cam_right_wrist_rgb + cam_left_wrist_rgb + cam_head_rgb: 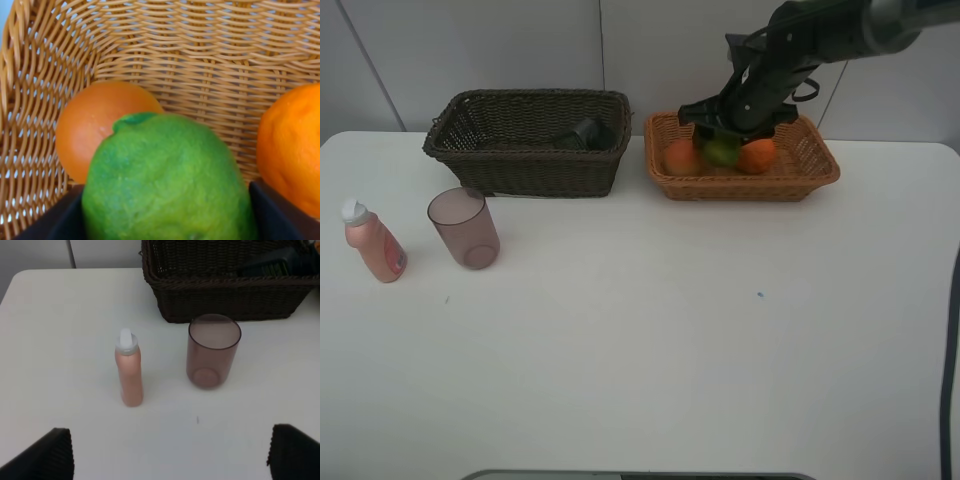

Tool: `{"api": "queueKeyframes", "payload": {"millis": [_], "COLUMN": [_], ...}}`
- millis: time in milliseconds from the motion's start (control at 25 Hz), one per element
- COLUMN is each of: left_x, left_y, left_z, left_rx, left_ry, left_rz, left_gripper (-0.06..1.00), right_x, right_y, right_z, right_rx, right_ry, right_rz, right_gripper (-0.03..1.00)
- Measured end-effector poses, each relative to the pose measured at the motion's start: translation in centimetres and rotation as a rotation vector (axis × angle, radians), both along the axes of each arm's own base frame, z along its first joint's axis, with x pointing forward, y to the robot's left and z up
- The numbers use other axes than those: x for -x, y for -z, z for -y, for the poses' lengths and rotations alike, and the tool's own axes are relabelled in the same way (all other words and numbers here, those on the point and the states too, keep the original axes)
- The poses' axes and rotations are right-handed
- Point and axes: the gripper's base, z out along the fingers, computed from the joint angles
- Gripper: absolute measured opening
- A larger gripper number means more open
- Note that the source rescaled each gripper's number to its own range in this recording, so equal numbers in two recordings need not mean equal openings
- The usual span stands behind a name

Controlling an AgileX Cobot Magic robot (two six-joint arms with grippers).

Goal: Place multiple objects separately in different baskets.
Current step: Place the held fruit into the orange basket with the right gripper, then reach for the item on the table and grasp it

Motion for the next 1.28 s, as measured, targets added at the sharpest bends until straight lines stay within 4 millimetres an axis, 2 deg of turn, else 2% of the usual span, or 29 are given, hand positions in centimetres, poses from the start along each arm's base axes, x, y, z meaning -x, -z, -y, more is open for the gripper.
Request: {"api": "queueKeyframes", "payload": {"millis": [80,160,280,440,600,720,840,880,960,1120,1280], "left_x": [0.0,0.0,0.0,0.0,0.0,0.0,0.0,0.0,0.0,0.0,0.0], "left_y": [0.0,0.0,0.0,0.0,0.0,0.0,0.0,0.0,0.0,0.0,0.0], "left_z": [0.0,0.0,0.0,0.0,0.0,0.0,0.0,0.0,0.0,0.0,0.0], "left_rx": [0.001,0.001,0.001,0.001,0.001,0.001,0.001,0.001,0.001,0.001,0.001], "left_ry": [0.0,0.0,0.0,0.0,0.0,0.0,0.0,0.0,0.0,0.0,0.0], "left_rz": [0.0,0.0,0.0,0.0,0.0,0.0,0.0,0.0,0.0,0.0,0.0], "left_gripper": [0.99,0.99,0.99,0.99,0.99,0.99,0.99,0.99,0.99,0.99,0.99], "right_x": [0.0,0.0,0.0,0.5,1.9,3.6,5.9,5.9,7.7,12.1,17.2], "right_y": [0.0,0.0,0.0,-1.3,-4.0,-5.5,-6.6,-6.6,-7.1,-9.8,-13.5], "right_z": [0.0,0.0,0.0,0.2,0.7,2.2,5.6,5.6,8.1,12.5,14.5], "right_rx": [0.001,0.001,0.004,0.009,0.018,0.023,0.018,0.018,0.02,0.014,0.025], "right_ry": [-0.001,-0.001,0.0,0.003,0.0,-0.002,0.056,0.056,0.108,0.213,0.237], "right_rz": [0.0,0.0,-0.004,-0.013,-0.038,-0.061,-0.082,-0.082,-0.096,-0.064,0.019], "right_gripper": [0.6,0.82,0.96,0.99,0.99,1.0,1.0,1.0,1.0,1.0,1.0]}}
